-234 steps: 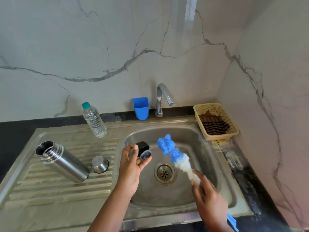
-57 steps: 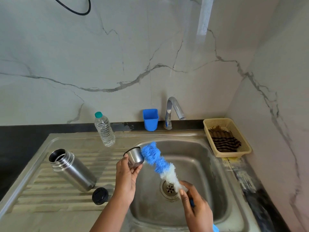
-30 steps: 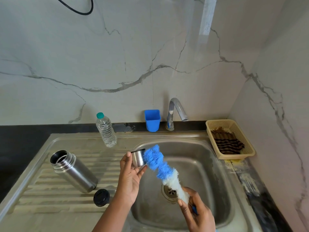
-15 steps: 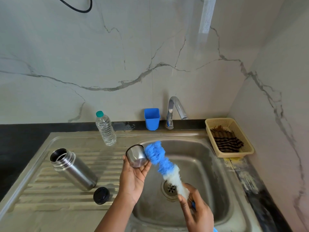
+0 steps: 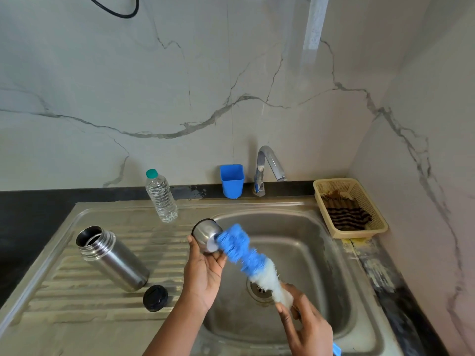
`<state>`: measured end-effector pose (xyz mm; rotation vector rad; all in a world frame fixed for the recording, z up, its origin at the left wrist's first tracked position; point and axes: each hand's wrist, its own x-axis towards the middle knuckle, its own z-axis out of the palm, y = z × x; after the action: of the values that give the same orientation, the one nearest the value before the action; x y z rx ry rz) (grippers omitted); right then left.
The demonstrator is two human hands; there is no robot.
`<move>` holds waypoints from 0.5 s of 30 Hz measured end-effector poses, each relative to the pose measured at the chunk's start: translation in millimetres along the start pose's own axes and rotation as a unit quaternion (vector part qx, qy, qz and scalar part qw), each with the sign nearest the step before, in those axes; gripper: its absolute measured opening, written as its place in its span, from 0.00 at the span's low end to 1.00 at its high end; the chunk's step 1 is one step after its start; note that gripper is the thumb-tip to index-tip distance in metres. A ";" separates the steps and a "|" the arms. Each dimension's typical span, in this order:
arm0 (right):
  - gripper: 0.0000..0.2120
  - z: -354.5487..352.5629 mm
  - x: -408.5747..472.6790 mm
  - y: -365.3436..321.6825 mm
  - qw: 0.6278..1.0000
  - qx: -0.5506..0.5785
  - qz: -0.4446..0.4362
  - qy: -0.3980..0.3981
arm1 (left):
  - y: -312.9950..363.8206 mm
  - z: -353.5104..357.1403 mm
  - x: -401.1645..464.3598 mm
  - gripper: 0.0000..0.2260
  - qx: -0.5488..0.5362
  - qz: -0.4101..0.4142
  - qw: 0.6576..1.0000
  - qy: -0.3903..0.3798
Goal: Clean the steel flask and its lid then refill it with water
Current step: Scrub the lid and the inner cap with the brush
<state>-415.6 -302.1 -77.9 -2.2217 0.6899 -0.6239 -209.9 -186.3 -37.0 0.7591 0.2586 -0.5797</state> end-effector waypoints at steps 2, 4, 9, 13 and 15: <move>0.17 -0.2 0.2 1.3 1.000 -0.001 0.012 0.004 | 0.3 2.1 -0.1 0.23 -0.015 0.008 1.000 -0.002; 0.17 -0.6 1.2 2.0 0.999 -0.026 -0.040 -0.006 | -0.1 2.9 -2.2 0.24 -0.002 0.001 1.000 -0.011; 0.19 -1.8 2.3 2.2 1.000 -0.008 0.008 0.018 | -1.0 3.2 -2.5 0.21 -0.011 0.005 1.000 -0.011; 0.17 -6.8 5.7 0.8 0.998 -0.037 -0.052 0.017 | -0.3 -0.2 -3.0 0.20 -0.011 0.007 1.000 -0.017; 0.17 -10.3 7.9 3.3 0.999 -0.037 -0.032 0.020 | 2.5 -0.3 -5.3 0.19 0.001 0.006 1.000 -0.014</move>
<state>-416.9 -314.2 -72.2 -2.3136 0.6740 -0.6864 -212.7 -182.5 -33.5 0.7529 0.2272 -0.5788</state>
